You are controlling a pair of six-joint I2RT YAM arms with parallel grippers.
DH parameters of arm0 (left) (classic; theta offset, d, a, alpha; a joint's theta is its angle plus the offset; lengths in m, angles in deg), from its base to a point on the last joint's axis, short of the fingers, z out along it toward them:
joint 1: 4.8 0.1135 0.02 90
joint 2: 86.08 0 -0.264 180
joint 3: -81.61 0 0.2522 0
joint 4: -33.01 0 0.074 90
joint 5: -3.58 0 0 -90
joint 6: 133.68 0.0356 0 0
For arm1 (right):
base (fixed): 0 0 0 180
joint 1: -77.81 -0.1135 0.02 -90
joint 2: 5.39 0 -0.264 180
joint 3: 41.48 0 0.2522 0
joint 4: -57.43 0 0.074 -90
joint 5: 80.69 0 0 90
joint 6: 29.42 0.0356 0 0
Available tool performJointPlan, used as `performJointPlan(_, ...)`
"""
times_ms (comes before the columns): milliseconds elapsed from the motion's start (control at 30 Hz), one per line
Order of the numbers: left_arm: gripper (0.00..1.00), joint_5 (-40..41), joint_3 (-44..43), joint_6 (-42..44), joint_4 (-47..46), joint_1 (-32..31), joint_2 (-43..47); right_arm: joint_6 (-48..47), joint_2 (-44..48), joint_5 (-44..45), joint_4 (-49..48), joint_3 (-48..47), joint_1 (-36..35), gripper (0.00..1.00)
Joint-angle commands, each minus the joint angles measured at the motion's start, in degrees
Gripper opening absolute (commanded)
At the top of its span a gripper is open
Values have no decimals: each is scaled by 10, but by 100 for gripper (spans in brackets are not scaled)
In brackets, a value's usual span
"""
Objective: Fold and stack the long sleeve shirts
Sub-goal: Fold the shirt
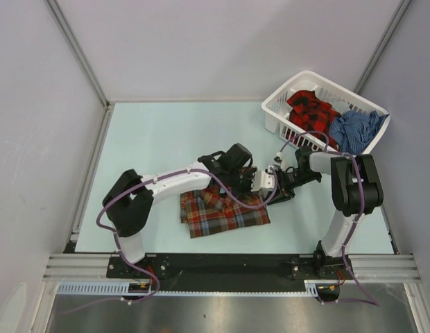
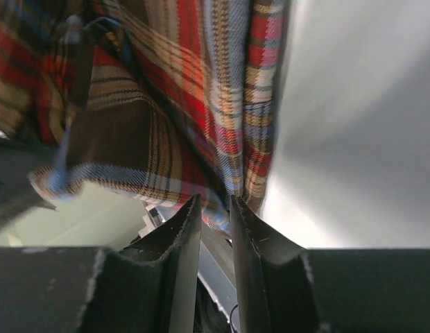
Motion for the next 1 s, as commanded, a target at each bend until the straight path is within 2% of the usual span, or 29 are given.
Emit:
performJointPlan(0,0,38,45,39,-33,-35,47,-4,-20,-14,2,-7,-5,29)
performJointPlan(233,0,119,118,32,-68,-101,82,-11,-39,-17,11,-6,-12,35)
performJointPlan(367,0,123,148,34,-81,-121,100,-10,-35,-19,7,-4,-19,35)
performJointPlan(833,0,109,168,54,-75,-132,135,17,-57,-23,-22,-13,-32,32)
performJointPlan(967,0,117,163,33,-73,-127,132,-5,-54,-28,-4,-16,-46,27)
